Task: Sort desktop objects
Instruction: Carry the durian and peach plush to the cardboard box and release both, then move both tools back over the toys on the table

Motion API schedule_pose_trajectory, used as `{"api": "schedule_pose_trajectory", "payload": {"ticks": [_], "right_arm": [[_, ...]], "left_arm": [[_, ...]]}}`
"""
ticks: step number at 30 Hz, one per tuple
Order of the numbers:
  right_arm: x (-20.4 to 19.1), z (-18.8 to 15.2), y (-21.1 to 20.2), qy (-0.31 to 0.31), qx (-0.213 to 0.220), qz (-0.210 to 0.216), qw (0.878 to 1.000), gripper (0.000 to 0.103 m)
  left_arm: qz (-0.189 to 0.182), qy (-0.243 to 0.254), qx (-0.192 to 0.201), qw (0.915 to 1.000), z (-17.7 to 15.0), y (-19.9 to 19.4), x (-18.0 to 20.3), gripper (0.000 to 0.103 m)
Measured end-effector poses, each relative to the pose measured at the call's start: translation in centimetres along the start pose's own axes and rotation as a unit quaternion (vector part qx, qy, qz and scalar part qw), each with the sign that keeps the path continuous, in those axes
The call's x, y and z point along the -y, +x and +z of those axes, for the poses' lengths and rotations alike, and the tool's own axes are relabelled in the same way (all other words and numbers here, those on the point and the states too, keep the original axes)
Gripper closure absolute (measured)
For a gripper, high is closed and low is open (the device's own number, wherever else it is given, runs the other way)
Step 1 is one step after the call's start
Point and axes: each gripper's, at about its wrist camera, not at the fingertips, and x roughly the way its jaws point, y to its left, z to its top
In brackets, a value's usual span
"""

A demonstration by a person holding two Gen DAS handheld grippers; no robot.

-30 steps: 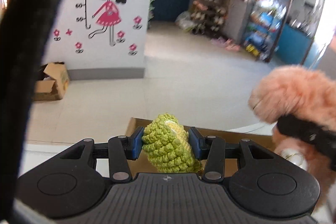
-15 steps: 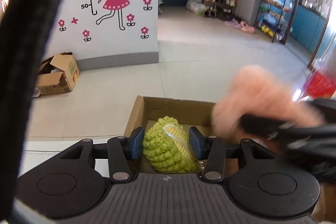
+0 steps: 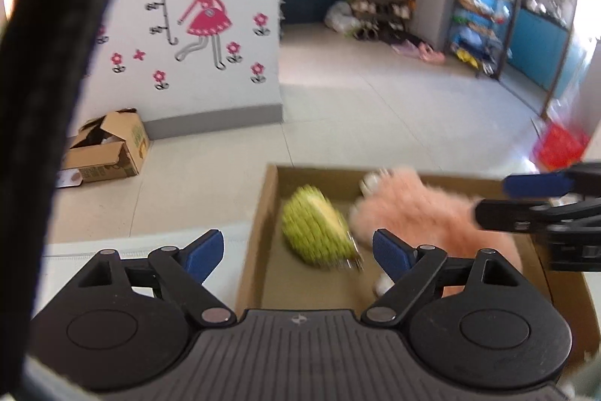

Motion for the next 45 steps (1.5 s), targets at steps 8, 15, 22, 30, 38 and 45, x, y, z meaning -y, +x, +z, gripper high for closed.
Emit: {"api": "schedule_pose_trajectory", "payload": {"ticks": [8,15,22,30,38,45], "right_arm": [[-1.3,-5.7,-12.3,0.034,0.061,0.053,0.996,0.028],[-3.8,-14.1,-22.6,0.084,0.173,0.05,0.98,0.016],[-8.0,-21.3,-23.5,0.061,0.19,0.064,0.978,0.013],[-13.4,-25.3,-21.5,-0.075,0.172,0.077,0.979,0.015],[-13.7,-25.7,-19.7,-0.071,0.156,0.094,0.981,0.017],[-13.9,-24.4,-16.4,-0.053,0.132,0.105,0.984,0.017]], "left_arm": [[-0.051,0.004,-0.014,0.9986,-3.9,-7.1,-0.5,0.007],[-0.035,0.015,0.037,0.9986,-12.3,-17.8,-0.2,0.001],[-0.013,-0.005,0.023,0.9996,-20.4,-21.0,1.1,0.001],[0.015,0.025,0.016,0.9995,-27.1,-23.2,3.4,0.001],[0.03,0.083,0.023,0.9958,-29.0,-25.1,3.9,0.001],[0.022,0.077,0.022,0.9966,-28.7,-25.4,3.3,0.001]]}}
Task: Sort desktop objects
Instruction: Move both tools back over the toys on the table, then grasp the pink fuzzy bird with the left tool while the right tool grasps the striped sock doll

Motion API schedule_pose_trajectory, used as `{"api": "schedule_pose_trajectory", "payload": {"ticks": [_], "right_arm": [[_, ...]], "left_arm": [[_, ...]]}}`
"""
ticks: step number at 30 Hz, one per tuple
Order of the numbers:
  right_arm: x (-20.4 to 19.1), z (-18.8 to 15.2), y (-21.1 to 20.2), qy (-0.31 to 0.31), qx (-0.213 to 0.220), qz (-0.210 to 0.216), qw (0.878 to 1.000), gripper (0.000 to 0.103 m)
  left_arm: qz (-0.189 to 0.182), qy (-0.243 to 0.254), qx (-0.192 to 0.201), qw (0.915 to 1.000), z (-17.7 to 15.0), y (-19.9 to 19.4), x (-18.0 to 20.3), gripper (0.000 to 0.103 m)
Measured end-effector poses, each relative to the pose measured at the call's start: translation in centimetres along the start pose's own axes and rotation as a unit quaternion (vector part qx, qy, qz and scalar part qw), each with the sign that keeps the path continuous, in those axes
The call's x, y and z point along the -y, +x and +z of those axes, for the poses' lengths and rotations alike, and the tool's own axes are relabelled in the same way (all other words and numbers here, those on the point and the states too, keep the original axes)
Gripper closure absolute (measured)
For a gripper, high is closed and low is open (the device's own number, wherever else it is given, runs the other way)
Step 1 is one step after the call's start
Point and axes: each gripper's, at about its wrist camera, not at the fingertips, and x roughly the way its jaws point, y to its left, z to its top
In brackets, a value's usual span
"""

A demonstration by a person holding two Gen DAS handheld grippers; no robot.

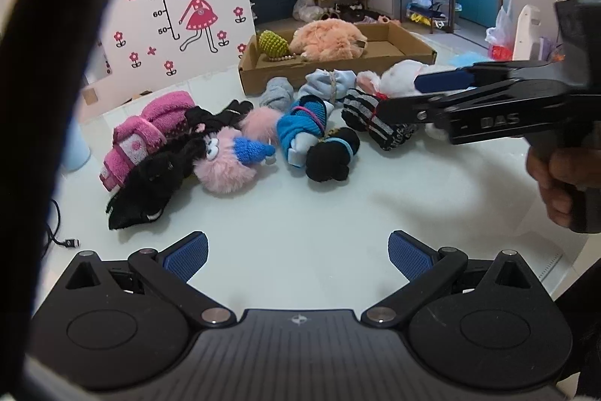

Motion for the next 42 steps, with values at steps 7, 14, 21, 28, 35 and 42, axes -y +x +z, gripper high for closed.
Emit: {"api": "schedule_pose_trajectory", "payload": {"ticks": [7,14,21,28,35,42], "right_arm": [[1.1,-0.2,2.4,0.0,-0.027,-0.028,0.999,0.017],[-0.3,-0.4,2.5,-0.047,-0.035,-0.025,0.998,0.017],[0.2,-0.6,3.7,-0.049,-0.057,-0.042,0.996,0.017],[-0.2,-1.0,4.7,-0.066,-0.072,-0.064,0.993,0.017],[-0.4,-1.2,4.5,-0.085,-0.074,-0.066,0.991,0.028],[0.0,-0.9,4.5,-0.077,-0.07,-0.071,0.992,0.03]], "left_arm": [[-0.007,0.02,0.013,0.9997,1.2,1.1,-0.3,0.001],[-0.025,0.016,0.013,0.9995,1.4,2.1,-0.9,0.001],[-0.03,0.014,0.002,0.9994,0.6,2.6,-1.4,0.001],[-0.028,0.011,0.008,0.9995,0.9,2.0,-2.4,0.001],[-0.089,-0.13,-0.017,0.9874,2.4,3.7,-6.7,0.001],[-0.129,-0.34,-0.083,0.9278,3.0,8.1,-12.0,0.001]]}}
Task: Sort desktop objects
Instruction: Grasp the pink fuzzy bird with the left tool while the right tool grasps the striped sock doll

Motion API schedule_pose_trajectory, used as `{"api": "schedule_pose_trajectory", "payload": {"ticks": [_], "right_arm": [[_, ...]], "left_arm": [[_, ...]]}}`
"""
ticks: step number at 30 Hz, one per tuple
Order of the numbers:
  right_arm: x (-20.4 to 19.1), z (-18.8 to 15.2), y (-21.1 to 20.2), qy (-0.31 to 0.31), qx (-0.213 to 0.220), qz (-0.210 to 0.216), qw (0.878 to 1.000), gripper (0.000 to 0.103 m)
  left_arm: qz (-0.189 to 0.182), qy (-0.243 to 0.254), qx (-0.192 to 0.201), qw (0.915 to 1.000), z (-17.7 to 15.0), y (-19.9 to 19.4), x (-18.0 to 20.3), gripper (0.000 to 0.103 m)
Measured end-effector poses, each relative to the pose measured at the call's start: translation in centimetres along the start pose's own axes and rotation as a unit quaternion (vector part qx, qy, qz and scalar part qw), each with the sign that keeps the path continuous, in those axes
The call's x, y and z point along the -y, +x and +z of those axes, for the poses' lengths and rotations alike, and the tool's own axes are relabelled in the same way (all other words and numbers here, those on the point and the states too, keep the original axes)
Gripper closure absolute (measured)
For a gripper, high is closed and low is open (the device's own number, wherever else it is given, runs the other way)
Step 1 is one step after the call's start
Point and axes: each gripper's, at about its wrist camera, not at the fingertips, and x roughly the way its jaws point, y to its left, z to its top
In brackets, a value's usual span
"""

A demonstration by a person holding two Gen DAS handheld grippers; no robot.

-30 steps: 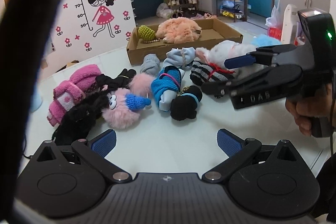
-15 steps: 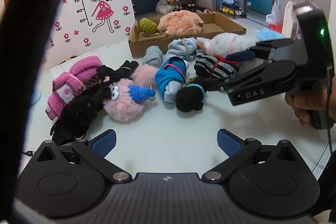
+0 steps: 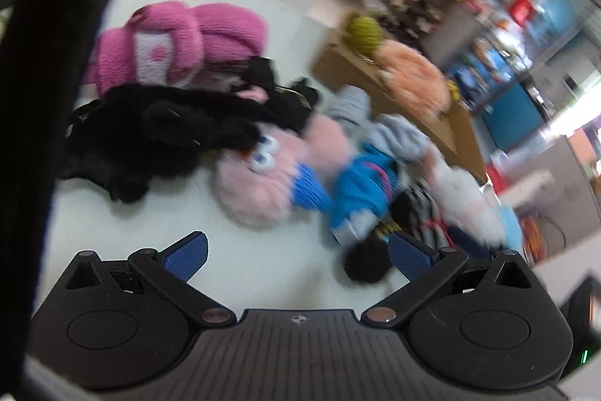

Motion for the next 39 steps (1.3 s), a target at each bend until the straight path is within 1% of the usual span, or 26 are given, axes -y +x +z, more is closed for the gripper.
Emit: {"api": "schedule_pose_trajectory", "payload": {"ticks": [2,6,10,11,13,16,17,20,22,23,24,25,26,27,28,30,35,39], "right_arm": [[-0.2,0.0,0.3,-0.008,-0.003,-0.007,1.0,0.028],[-0.5,0.0,0.6,-0.015,-0.005,-0.011,1.0,0.025],[-0.9,-0.1,0.7,-0.032,-0.006,-0.021,0.999,0.025],[-0.9,-0.1,0.8,-0.035,-0.006,-0.023,0.999,0.025],[-0.9,0.0,0.7,-0.034,-0.003,-0.023,0.999,0.025],[-0.7,0.0,0.6,-0.033,0.0,-0.027,0.999,0.025],[-0.7,0.0,0.8,-0.033,-0.002,-0.029,0.999,0.023],[-0.9,0.0,1.4,-0.039,-0.01,-0.035,0.999,0.019],[-1.4,0.0,1.7,-0.046,-0.018,-0.036,0.998,0.019],[-1.5,0.0,1.9,-0.046,-0.02,-0.034,0.998,0.02],[-1.7,0.1,1.9,-0.049,-0.022,-0.034,0.998,0.02],[-1.8,0.1,1.9,-0.05,-0.024,-0.032,0.998,0.025],[-1.8,0.1,1.9,-0.051,-0.025,-0.031,0.998,0.033],[-1.8,0.1,1.9,-0.051,-0.028,-0.028,0.998,0.04],[-1.8,0.1,2.0,-0.045,-0.035,-0.022,0.998,0.051],[-1.8,0.0,2.0,-0.046,-0.039,-0.022,0.998,0.051],[-1.5,0.2,1.5,-0.028,-0.032,-0.01,0.999,0.054],[-1.3,0.3,0.3,-0.024,-0.021,-0.004,0.999,0.054]], "left_arm": [[0.011,-0.008,-0.002,0.9999,0.8,0.6,-0.1,0.001],[0.027,-0.006,-0.016,0.9995,2.3,1.9,0.2,0.001],[0.014,-0.034,-0.026,0.999,3.4,3.0,-0.3,0.001],[0.01,-0.039,-0.023,0.9989,3.7,3.1,-0.5,0.001],[0.013,-0.041,-0.022,0.9988,4.0,3.2,-0.3,0.001],[0.019,-0.027,-0.022,0.9992,4.1,3.5,0.2,0.001],[0.022,-0.02,-0.022,0.9993,4.2,3.6,0.4,0.001],[0.035,-0.001,-0.02,0.9992,4.1,3.8,0.9,0.001],[0.049,0.013,-0.022,0.9985,4.1,4.0,1.3,0.003],[0.058,0.023,-0.023,0.9978,4.1,4.1,1.5,0.005],[0.064,0.027,-0.023,0.9973,4.0,4.1,1.7,0.013],[0.064,0.027,-0.022,0.9973,4.1,4.0,1.7,0.02],[0.066,0.027,-0.023,0.9972,4.1,3.9,1.7,0.044],[0.074,0.031,-0.026,0.9964,4.2,3.9,1.8,0.065],[0.074,0.032,-0.03,0.9963,4.2,3.9,1.7,0.064],[0.06,0.026,-0.033,0.9973,4.0,3.7,1.4,0.065],[0.046,0.015,-0.033,0.9983,3.5,3.0,1.1,0.067],[0.042,0.028,-0.019,0.9986,2.7,1.2,1.7,0.068]]}}
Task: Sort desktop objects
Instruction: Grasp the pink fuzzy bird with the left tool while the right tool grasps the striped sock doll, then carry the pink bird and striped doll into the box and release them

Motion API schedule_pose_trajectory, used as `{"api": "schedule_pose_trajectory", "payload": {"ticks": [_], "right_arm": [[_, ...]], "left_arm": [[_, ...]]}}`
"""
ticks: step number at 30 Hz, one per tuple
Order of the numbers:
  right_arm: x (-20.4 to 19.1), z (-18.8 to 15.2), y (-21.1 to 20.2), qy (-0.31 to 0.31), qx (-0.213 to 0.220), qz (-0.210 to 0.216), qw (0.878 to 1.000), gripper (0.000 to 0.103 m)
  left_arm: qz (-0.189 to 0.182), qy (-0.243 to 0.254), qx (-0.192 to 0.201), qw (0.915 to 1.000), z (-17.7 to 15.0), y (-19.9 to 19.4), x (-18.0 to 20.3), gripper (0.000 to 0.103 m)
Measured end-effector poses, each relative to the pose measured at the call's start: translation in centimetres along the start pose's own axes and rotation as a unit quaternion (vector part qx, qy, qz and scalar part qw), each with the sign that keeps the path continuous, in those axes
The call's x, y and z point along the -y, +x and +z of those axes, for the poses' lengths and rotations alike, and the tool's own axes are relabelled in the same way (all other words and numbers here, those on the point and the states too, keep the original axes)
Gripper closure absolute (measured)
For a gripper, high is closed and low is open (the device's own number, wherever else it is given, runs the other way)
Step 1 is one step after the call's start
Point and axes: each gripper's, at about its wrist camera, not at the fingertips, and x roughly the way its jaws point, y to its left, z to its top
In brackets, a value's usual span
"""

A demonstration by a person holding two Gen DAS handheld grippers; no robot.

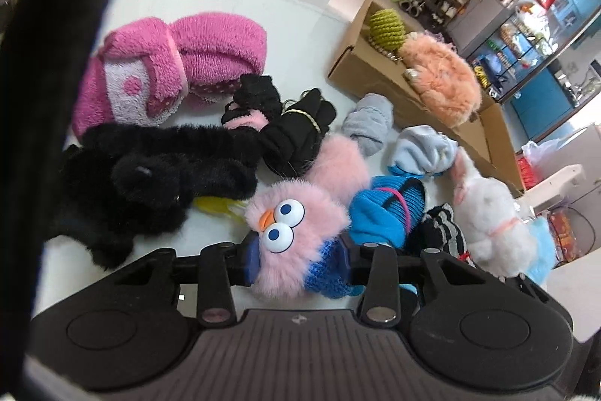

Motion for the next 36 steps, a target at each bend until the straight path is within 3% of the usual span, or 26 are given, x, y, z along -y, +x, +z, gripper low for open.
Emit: {"api": "schedule_pose_trajectory", "payload": {"ticks": [11,24,36], "right_arm": [[2.1,-0.7,-3.2,0.044,0.022,0.005,0.999,0.055],[4.1,-1.1,-7.6,0.1,0.091,0.008,0.991,0.055],[7.7,-0.1,-10.7,0.158,0.139,-0.002,0.978,0.055]], "left_arm": [[0.016,0.039,0.04,0.9983,-1.6,-3.3,1.9,0.068],[0.035,0.123,0.101,0.9867,-2.6,-7.5,6.6,0.067],[0.03,0.222,0.164,0.9606,-3.1,-10.9,11.9,0.067]]}}
